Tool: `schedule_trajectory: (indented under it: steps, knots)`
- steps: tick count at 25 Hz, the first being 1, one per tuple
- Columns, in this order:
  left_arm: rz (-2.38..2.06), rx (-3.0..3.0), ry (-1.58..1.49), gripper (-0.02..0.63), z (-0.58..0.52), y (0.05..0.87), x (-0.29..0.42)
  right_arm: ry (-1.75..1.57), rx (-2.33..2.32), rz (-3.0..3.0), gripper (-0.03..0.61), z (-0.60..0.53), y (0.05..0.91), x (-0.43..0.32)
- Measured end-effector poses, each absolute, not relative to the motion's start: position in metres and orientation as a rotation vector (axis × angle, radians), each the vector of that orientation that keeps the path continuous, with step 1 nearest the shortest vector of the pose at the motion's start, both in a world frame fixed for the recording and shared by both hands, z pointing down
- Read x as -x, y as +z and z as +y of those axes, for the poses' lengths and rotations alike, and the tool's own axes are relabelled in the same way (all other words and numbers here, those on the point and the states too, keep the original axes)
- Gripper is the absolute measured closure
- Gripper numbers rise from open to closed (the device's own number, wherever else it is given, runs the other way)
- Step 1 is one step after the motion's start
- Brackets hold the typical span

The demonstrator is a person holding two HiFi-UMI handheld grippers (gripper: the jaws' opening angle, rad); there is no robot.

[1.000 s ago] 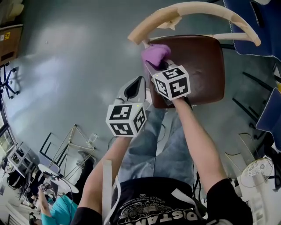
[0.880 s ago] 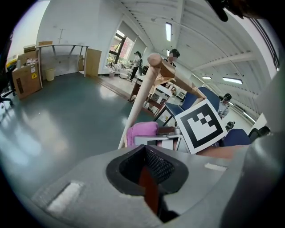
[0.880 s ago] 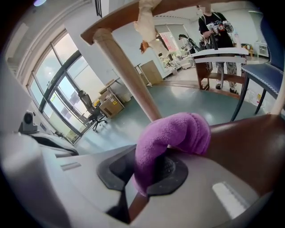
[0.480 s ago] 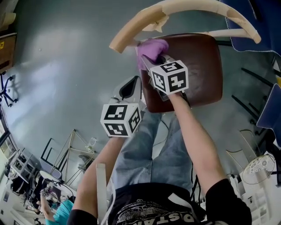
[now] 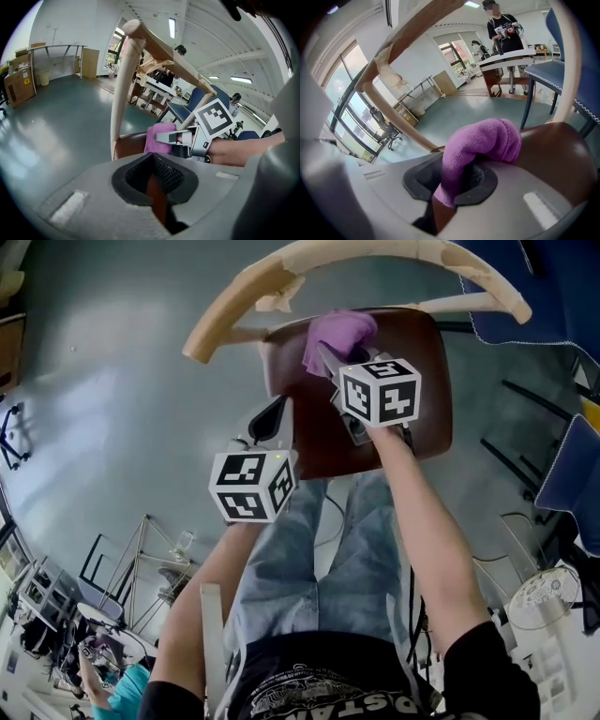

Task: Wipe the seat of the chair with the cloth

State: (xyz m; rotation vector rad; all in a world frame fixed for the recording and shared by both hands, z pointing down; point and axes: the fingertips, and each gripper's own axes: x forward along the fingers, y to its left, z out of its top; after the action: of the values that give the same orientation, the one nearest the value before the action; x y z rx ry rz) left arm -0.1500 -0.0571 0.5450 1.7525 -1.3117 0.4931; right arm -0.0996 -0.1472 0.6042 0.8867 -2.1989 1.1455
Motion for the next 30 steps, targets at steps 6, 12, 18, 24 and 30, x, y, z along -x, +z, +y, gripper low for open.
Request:
schedule_trajectory:
  steps: [6,12,18,24,30]
  knots:
    - [-1.308,-1.766,0.494,0.618,-0.066,0.546,0.123,1.159,-0.953,-2.176,0.517,-0.156,0.605,0.049]
    - [-1.338,-1.758,0.5,0.618,-0.073,0.545,0.103,1.163,-0.971,-2.139,0.517,-0.16,0.607,-0.005]
    - [-1.363,-1.745,0.493,0.618,-0.075,0.551,0.079,1.137,-0.984,-2.098,0.517,-0.166,0.609,-0.067]
    - [-1.386,-1.719,0.479,0.618,-0.067,0.554,0.059,1.122,-0.991,-2.073,0.517,-0.164,0.612,-0.106]
    - [-1.372,-1.718,0.499,0.618,-0.056,0.557,0.051,1.109,-1.003,-2.069,0.517,-0.161,0.61,-0.111]
